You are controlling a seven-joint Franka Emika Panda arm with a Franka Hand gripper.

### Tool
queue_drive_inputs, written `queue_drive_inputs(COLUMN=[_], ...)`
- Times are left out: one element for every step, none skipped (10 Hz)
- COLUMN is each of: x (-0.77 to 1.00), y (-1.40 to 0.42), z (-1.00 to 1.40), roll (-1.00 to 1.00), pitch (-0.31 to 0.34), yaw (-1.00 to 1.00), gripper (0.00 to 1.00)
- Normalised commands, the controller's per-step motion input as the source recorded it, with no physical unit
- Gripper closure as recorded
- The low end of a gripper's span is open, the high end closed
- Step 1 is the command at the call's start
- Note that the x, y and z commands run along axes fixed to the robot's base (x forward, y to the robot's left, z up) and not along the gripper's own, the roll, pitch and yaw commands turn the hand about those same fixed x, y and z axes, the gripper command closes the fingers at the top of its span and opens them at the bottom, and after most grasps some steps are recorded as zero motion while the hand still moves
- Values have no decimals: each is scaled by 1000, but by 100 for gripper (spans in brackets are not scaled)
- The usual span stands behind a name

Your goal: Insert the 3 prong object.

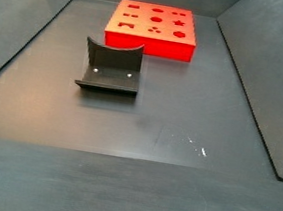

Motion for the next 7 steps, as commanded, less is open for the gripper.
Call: queue_drive_inputs(x=[303,374,463,643,731,420,189], y=[691,746,686,611,537,514,211], z=[-354,-491,-520,-460,-391,-371,-260], roll=[0,17,4,0,-4,-114,-99], pitch=[0,0,0,0,-24,-161,-210], yaw=[-191,-243,-277,-260,-291,-186,-14], gripper=[100,100,100,100,100,100,100])
